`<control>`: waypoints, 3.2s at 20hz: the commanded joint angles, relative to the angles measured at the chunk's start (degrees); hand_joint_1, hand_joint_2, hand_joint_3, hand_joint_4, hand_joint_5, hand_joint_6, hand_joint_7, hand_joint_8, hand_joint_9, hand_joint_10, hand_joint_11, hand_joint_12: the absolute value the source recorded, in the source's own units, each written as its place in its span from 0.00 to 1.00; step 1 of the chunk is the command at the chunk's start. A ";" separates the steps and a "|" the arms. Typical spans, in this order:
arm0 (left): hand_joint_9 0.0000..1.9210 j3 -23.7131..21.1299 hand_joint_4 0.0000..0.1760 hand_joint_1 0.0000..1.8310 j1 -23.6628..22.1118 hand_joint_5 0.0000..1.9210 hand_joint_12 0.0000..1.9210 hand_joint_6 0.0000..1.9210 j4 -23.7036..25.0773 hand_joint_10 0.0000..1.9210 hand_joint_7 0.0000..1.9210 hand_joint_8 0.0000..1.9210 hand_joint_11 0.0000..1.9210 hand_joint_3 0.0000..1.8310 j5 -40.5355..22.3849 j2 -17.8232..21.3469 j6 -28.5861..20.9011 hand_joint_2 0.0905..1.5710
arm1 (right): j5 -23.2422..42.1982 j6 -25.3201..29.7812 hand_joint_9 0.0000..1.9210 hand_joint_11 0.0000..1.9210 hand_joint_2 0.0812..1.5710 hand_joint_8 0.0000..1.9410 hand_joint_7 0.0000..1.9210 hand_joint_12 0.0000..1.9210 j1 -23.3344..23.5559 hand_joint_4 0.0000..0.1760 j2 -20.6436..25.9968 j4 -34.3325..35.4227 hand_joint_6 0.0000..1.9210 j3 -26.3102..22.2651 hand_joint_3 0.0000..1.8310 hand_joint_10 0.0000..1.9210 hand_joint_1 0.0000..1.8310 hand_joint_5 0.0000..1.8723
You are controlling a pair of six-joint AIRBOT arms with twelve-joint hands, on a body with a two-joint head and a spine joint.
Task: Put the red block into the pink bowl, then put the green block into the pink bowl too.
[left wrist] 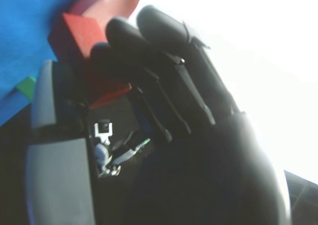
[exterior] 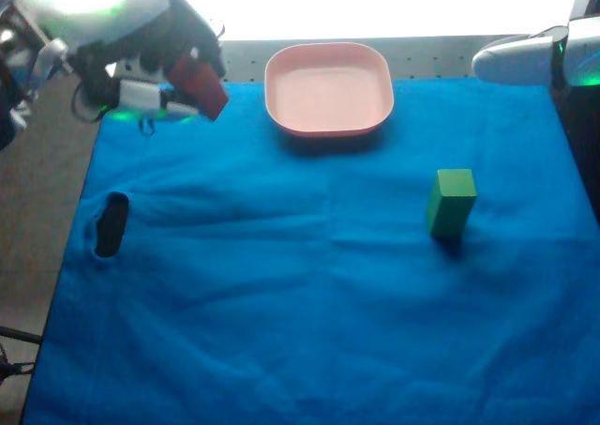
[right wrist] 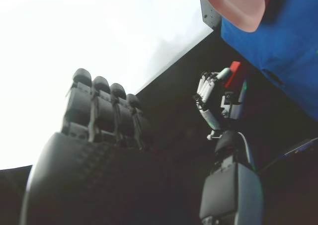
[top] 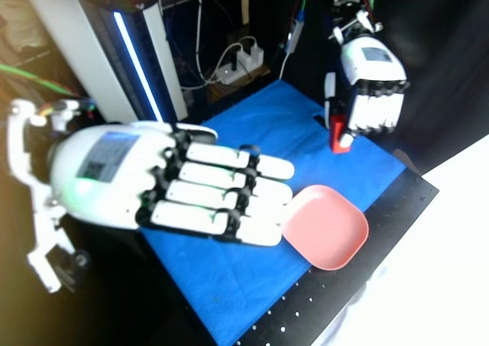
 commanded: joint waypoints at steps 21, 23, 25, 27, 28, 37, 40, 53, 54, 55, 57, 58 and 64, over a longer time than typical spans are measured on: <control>0.63 11.90 0.00 0.65 -9.37 0.64 1.00 0.28 6.77 0.97 0.58 0.88 0.64 0.00 -1.83 -11.59 -0.08 0.62 | 6.55 0.98 0.00 0.04 0.57 0.00 0.00 0.04 0.90 0.00 -4.62 -2.32 0.00 2.11 0.01 0.00 0.08 0.00; 0.64 13.39 0.00 0.65 -9.43 0.64 0.99 0.28 6.89 0.88 0.60 0.75 0.63 0.00 -1.94 -12.99 -0.09 0.62 | 6.57 2.55 0.00 0.02 0.54 0.00 0.00 0.03 0.99 0.00 -5.43 -3.39 0.00 2.91 0.00 0.00 0.10 0.00; 0.61 14.57 0.00 0.64 -9.43 0.63 0.92 0.29 6.85 0.78 0.58 0.58 0.57 0.00 -1.73 -14.02 -0.14 0.62 | 6.60 3.05 0.00 0.02 0.52 0.00 0.00 0.04 1.00 0.00 -6.02 -3.77 0.00 3.32 0.00 0.00 0.12 0.00; 0.58 15.06 0.00 0.69 -9.40 0.61 0.75 0.26 6.85 0.58 0.61 0.46 0.51 0.00 -1.41 -14.37 -0.14 0.64 | 6.65 3.12 0.00 0.01 0.52 0.00 0.00 0.04 1.03 0.00 -6.25 -3.97 0.00 3.35 0.00 0.00 0.12 0.00; 0.60 15.30 0.00 0.65 -9.39 0.62 0.75 0.30 6.83 0.53 0.62 0.34 0.52 0.00 -1.20 -14.52 -0.16 0.63 | 6.69 3.17 0.00 0.01 0.50 0.00 0.01 0.04 1.04 0.00 -6.33 -4.01 0.00 3.35 0.00 0.00 0.10 0.00; 0.55 19.74 0.00 0.65 -8.07 0.60 0.99 0.36 6.69 0.94 0.54 0.81 0.53 0.00 -1.04 -16.43 -6.98 0.64 | 7.21 3.61 0.01 0.02 0.51 0.00 0.01 0.06 1.50 0.00 -7.39 -4.72 0.00 3.47 0.00 0.00 0.10 0.00; 0.61 20.86 0.00 0.65 -7.09 0.59 1.00 0.37 6.64 1.00 0.56 0.97 0.63 0.00 -1.15 -17.55 -8.74 0.64 | 7.46 3.71 0.01 0.02 0.52 0.00 0.01 0.06 1.57 0.00 -7.46 -4.72 0.00 3.47 0.00 0.00 0.08 0.00; 0.56 23.50 0.00 0.65 -5.32 0.59 0.84 0.36 6.80 0.66 0.56 0.48 0.52 0.00 -0.32 -20.80 -11.40 0.64 | 7.71 4.49 0.01 0.02 0.50 0.00 0.00 0.08 1.75 0.00 -7.88 -4.86 0.00 3.64 0.00 0.00 0.09 0.00; 0.55 23.61 0.00 0.65 -5.27 0.59 0.81 0.37 6.80 0.62 0.55 0.44 0.51 0.00 -0.17 -20.88 -11.40 0.64 | 7.72 4.50 0.01 0.01 0.50 0.00 0.00 0.08 1.75 0.00 -7.88 -4.86 0.00 3.64 0.00 0.00 0.09 0.00; 0.57 23.69 0.00 0.64 -5.24 0.59 0.81 0.38 6.80 0.62 0.56 0.42 0.52 0.00 0.03 -20.91 -11.40 0.65 | 7.74 4.50 0.01 0.01 0.51 0.00 0.00 0.08 1.75 0.00 -7.97 -4.88 0.00 3.65 0.00 0.00 0.10 0.00; 0.54 23.79 0.00 0.64 -5.23 0.59 0.95 0.37 6.80 0.83 0.53 0.59 0.53 0.00 0.24 -20.95 -11.40 0.64 | 7.75 4.50 0.01 0.01 0.50 0.00 0.00 0.08 1.75 0.00 -8.04 -4.89 0.00 3.65 0.00 0.00 0.10 0.00; 0.57 23.79 0.00 0.65 -5.23 0.60 0.99 0.35 6.80 0.97 0.51 0.92 0.60 0.00 0.24 -20.95 -11.40 0.64 | 7.77 4.50 0.01 0.01 0.51 0.00 0.00 0.08 1.75 0.00 -8.06 -4.91 0.00 3.65 0.00 0.00 0.10 0.00; 0.55 23.79 0.00 0.63 -5.15 0.46 0.43 0.21 6.81 0.06 0.53 0.02 0.40 0.00 0.65 -20.90 -11.40 0.64 | 7.77 4.55 0.00 0.00 0.50 0.00 0.00 0.11 1.75 0.00 -8.11 -4.93 0.00 3.65 0.00 0.00 0.11 0.00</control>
